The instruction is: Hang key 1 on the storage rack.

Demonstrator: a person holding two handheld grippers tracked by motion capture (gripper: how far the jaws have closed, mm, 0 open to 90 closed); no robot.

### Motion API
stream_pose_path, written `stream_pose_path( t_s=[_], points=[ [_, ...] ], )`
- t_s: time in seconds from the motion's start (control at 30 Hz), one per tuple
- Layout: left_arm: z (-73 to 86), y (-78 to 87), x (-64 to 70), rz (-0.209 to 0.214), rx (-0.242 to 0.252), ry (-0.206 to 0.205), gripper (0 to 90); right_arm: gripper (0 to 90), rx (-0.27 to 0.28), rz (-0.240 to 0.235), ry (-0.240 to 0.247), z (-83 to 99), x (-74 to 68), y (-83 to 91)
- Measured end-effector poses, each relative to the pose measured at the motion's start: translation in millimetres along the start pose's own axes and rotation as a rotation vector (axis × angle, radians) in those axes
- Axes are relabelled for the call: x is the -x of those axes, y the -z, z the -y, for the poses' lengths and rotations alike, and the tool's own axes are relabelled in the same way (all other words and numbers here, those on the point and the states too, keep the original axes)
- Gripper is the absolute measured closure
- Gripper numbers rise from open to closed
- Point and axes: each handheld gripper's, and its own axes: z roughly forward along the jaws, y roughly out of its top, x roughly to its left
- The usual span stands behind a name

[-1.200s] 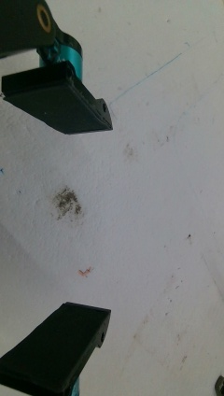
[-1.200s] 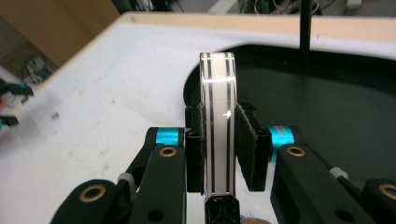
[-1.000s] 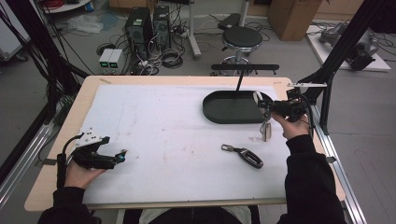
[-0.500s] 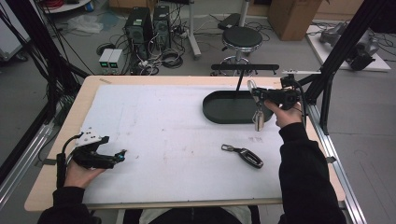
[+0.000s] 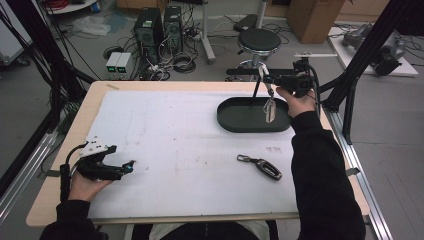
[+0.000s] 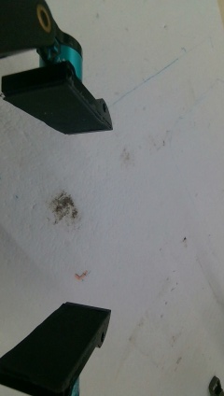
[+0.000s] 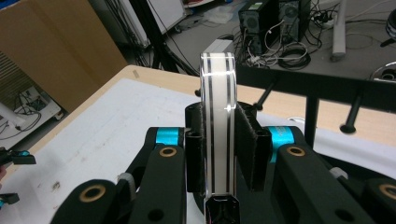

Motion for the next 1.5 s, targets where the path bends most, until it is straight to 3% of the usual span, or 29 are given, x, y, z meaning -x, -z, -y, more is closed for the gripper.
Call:
stream_pose_path(
  t_s=[0.2,0.5,0.7,1.03,1.27,1.5],
  points=[
    [0.0,0.6,0.2,0.000,-0.002,-0.006,9.5,74.9,-0.010,-0.009,0.004,-5.8,0.2,-10.3],
    [-0.1,0.1,-1.3,0.000,0.006,0.003,9.5,74.9,0.021,-0.016,-0.018,-19.8,5.5,-28.7],
    [0.0,0.4,-1.9,0.001,0.008,0.006,9.5,74.9,0.043,0.033,-0.037,-26.9,11.8,-38.0],
    [0.3,0.6,-2.2,0.000,0.004,0.006,9.5,74.9,0.110,0.112,-0.110,-34.1,26.3,-48.5],
    [0.7,-0.8,-3.7,0.003,-0.001,0.005,9.5,74.9,0.143,0.174,-0.136,-42.0,26.7,-57.1],
    [1.8,0.6,-4.7,0.003,0.002,0.006,9.5,74.9,0.165,0.183,-0.125,-43.9,19.5,-67.3]
  ],
)
